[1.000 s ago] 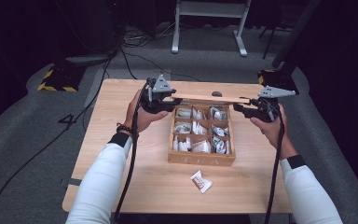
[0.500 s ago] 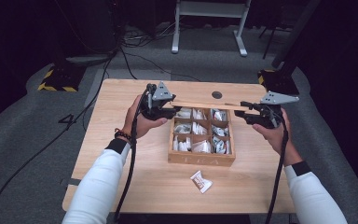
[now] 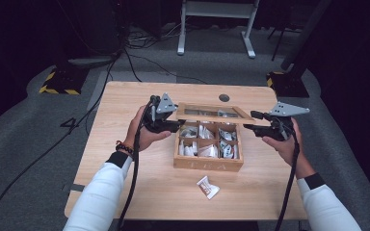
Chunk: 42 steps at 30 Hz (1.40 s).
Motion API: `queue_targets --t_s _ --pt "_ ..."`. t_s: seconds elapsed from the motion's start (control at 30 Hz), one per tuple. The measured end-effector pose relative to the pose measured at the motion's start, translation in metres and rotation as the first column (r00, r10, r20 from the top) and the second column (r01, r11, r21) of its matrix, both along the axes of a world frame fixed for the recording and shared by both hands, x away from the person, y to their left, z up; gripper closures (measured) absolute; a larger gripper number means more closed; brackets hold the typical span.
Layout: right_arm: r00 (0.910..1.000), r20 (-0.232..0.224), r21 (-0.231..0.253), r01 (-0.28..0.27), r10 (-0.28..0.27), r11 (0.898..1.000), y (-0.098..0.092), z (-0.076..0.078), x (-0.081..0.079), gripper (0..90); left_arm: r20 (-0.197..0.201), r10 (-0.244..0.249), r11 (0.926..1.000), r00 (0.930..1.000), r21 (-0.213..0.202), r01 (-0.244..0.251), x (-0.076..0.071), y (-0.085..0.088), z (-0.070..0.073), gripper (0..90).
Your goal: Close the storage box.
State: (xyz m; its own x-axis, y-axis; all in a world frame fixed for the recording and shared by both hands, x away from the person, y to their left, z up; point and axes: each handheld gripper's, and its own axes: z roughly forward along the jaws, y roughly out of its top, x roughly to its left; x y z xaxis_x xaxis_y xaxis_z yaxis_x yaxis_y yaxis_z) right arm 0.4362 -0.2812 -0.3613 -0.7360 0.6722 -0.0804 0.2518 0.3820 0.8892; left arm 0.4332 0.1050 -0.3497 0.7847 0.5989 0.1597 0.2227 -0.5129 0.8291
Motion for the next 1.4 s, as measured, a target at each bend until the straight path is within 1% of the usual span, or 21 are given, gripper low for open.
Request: queue_targets --t_s 0.2,0.27,0.33,0.4,0.53,0.73,0.83,0.97,1.03,1.1,1.2,1.3,1.4 --pt "1.0 -0.003 0.001 -0.008 0.008 1.0 -0.003 -0.002 -0.007 44.4 -0.004 -0.004 0.9999 1.0 -0.012 0.004 -0.007 0.004 -0.004 43.9" --pt "1.0 -0.004 -0.007 -0.006 0.006 1.0 -0.003 -0.003 -0.009 44.3 -0.004 0.008 0.9998 1.0 -0.016 -0.008 -0.009 0.005 -0.006 41.9" --pt "1.0 -0.004 -0.01 -0.004 0.004 1.0 -0.003 -0.004 -0.011 44.0 -0.013 0.012 0.9997 0.9998 -0.022 -0.012 -0.011 0.005 -0.008 40.4" --pt "0.9999 -0.011 -0.009 -0.006 0.006 1.0 -0.003 -0.006 -0.012 43.9 -0.009 0.009 0.9999 0.9999 -0.012 -0.009 -0.013 0.005 -0.009 40.4" --pt "0.9997 -0.021 -0.008 -0.013 0.013 1.0 -0.004 -0.01 -0.016 42.7 -0.017 0.007 1.0 0.9998 0.005 -0.007 -0.017 0.005 -0.013 39.6" --pt "0.9994 -0.026 -0.034 -0.025 0.024 0.999 -0.004 -0.016 -0.02 41.0 -0.02 -0.001 0.9997 0.9998 0.026 0.001 -0.021 0.005 -0.02 39.1" --pt "0.9989 -0.041 -0.028 -0.025 0.024 0.999 -0.006 -0.02 -0.021 40.9 -0.032 -0.003 0.9997 0.9995 0.022 0.004 -0.023 0.006 -0.023 38.3" --pt "0.9983 -0.051 -0.035 -0.03 0.028 0.999 -0.009 -0.023 -0.023 39.6 -0.037 -0.008 0.9997 0.9993 0.021 0.008 -0.026 0.007 -0.028 38.8" --pt "0.9974 -0.06 -0.03 -0.04 0.038 0.999 -0.011 -0.025 -0.024 38.7 -0.039 -0.012 0.9997 0.9992 0.019 0.012 -0.027 0.007 -0.031 38.8" --pt "0.9969 -0.066 -0.031 -0.045 0.043 0.999 -0.013 -0.027 -0.025 38.1 -0.049 -0.018 0.9997 0.9986 0.015 0.019 -0.029 0.007 -0.033 38.7" --pt "0.9959 -0.076 -0.031 -0.051 0.048 0.998 -0.014 -0.031 -0.027 37.9 -0.061 -0.024 0.9994 0.9979 0.022 0.025 -0.03 0.006 -0.037 38.3" --pt "0.996 -0.072 -0.057 -0.056 0.052 0.997 -0.014 -0.033 -0.031 37.4 -0.07 -0.034 0.9991 0.997 0.025 0.036 -0.033 0.005 -0.041 38.2" --pt "0.9947 -0.074 -0.071 -0.076 0.071 0.995 -0.014 -0.036 -0.034 37.0 -0.082 -0.045 0.9985 0.9957 0.028 0.047 -0.035 0.005 -0.046 38.1"
